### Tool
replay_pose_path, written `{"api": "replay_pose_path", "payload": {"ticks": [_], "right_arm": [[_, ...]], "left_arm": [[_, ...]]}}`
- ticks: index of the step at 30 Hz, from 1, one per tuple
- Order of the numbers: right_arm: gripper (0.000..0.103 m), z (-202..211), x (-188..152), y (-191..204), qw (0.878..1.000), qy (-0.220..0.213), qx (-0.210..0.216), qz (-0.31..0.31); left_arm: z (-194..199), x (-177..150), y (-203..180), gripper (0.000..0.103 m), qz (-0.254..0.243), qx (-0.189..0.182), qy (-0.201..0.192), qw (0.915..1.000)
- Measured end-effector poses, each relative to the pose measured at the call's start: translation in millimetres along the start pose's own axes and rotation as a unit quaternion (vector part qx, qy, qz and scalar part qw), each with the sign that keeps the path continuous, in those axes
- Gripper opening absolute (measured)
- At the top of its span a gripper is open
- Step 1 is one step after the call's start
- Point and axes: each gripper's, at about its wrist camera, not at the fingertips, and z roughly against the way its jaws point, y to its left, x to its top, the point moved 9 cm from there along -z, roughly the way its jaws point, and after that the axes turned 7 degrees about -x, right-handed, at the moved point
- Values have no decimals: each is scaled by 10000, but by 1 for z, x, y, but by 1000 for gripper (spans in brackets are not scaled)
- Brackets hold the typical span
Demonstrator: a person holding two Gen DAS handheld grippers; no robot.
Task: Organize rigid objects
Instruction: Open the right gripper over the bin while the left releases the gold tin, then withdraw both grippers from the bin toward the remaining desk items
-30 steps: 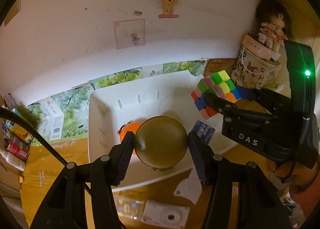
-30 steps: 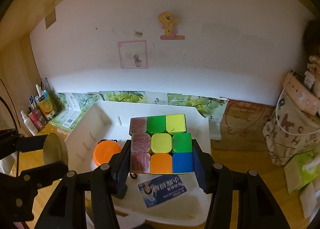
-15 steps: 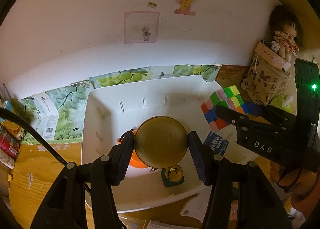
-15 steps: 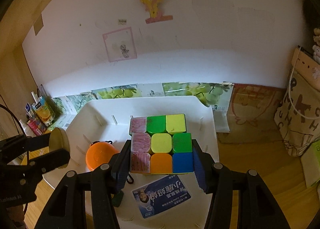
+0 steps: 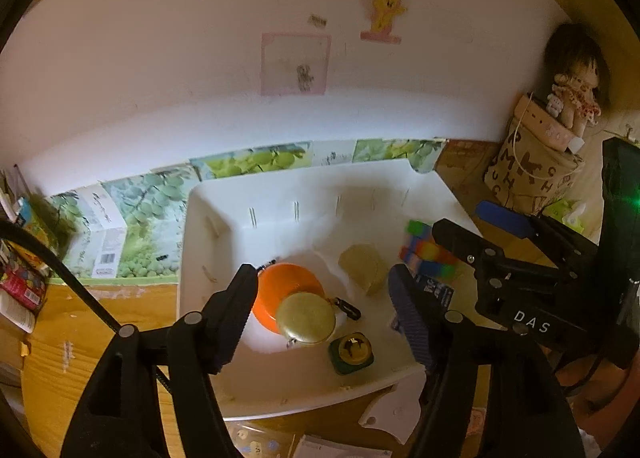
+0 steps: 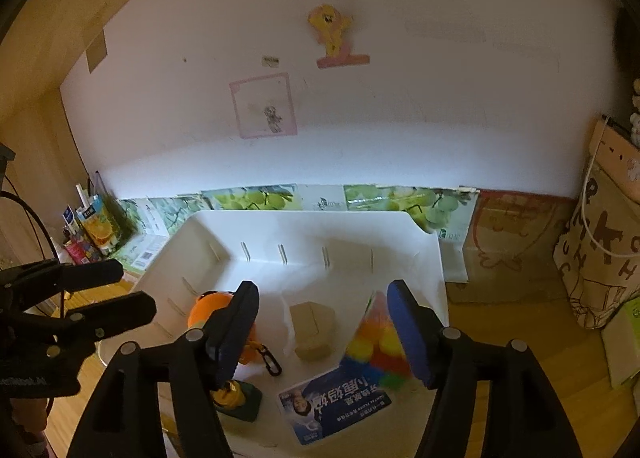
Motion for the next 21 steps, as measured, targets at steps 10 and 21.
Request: {"api": "replay_pose_path", "payload": {"ticks": [10,21], "right_arm": [[81,49,15,5,9989,-455,-103,-96],[82,105,-10,9,9975,-574,-309,-289]], "left_arm": [[52,3,-9,79,-158,28,-462,9988],[114,-23,-12,79,-193,121,-903,9957]]}}
